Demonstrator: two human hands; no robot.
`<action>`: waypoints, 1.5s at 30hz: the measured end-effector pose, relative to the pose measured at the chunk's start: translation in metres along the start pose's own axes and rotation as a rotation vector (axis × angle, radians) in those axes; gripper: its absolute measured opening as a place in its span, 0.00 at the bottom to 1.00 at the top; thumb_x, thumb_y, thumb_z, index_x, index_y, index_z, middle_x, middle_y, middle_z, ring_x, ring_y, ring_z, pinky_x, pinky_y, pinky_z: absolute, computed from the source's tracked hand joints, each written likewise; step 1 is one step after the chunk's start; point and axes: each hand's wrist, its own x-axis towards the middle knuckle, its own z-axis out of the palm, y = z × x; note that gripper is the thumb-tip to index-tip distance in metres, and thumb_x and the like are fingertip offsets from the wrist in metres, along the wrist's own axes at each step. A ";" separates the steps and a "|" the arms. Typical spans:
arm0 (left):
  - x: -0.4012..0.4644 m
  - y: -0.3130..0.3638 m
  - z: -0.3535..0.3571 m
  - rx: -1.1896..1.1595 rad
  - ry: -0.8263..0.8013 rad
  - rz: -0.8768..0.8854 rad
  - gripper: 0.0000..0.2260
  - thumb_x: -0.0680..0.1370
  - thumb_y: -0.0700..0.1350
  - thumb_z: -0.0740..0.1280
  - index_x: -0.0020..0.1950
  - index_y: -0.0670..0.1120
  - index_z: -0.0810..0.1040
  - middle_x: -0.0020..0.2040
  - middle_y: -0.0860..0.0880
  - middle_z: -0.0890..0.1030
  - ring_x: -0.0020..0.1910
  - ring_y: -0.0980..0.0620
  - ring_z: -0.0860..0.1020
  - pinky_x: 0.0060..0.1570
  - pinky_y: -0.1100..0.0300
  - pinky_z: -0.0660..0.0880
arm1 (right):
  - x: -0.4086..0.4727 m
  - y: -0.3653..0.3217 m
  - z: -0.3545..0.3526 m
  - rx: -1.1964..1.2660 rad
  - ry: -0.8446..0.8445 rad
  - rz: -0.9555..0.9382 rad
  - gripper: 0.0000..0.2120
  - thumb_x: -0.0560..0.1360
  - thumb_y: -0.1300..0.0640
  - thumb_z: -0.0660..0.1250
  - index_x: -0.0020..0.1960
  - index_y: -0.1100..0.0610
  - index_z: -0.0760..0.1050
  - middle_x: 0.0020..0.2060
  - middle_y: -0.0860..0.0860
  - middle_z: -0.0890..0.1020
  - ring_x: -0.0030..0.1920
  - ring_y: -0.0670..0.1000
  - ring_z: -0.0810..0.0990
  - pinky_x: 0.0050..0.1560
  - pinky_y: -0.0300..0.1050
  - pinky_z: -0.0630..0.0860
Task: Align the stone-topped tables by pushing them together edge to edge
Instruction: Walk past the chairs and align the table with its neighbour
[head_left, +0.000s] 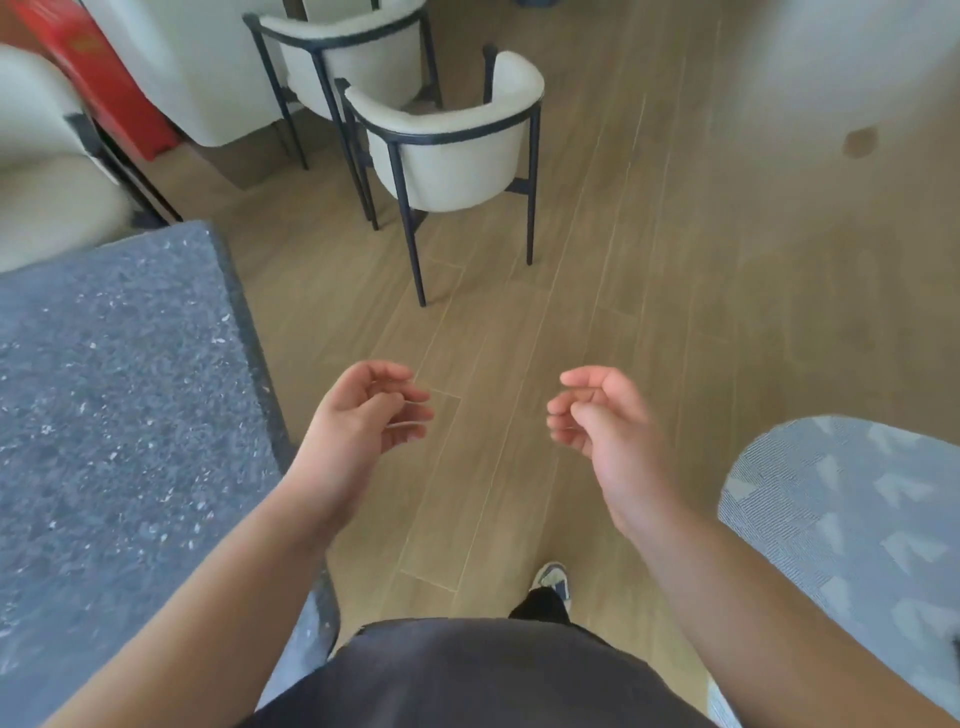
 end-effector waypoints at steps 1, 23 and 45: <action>0.005 0.005 0.015 -0.004 0.019 0.011 0.11 0.75 0.37 0.61 0.54 0.44 0.77 0.45 0.47 0.84 0.44 0.47 0.83 0.45 0.53 0.80 | 0.013 -0.008 -0.013 0.003 -0.023 -0.017 0.16 0.69 0.61 0.58 0.52 0.51 0.78 0.39 0.49 0.85 0.40 0.50 0.84 0.47 0.48 0.80; 0.174 0.078 -0.006 -0.097 0.376 0.196 0.12 0.75 0.38 0.61 0.56 0.44 0.77 0.47 0.47 0.84 0.46 0.46 0.83 0.47 0.54 0.81 | 0.247 -0.104 0.077 -0.067 -0.434 -0.098 0.15 0.77 0.69 0.57 0.56 0.55 0.76 0.40 0.48 0.83 0.42 0.50 0.81 0.55 0.53 0.80; 0.473 0.203 -0.179 -0.106 0.633 0.179 0.14 0.80 0.30 0.57 0.56 0.43 0.77 0.45 0.47 0.84 0.44 0.46 0.84 0.46 0.56 0.82 | 0.557 -0.195 0.351 -0.049 -0.640 -0.089 0.14 0.75 0.68 0.57 0.55 0.57 0.76 0.39 0.48 0.83 0.42 0.49 0.82 0.51 0.50 0.81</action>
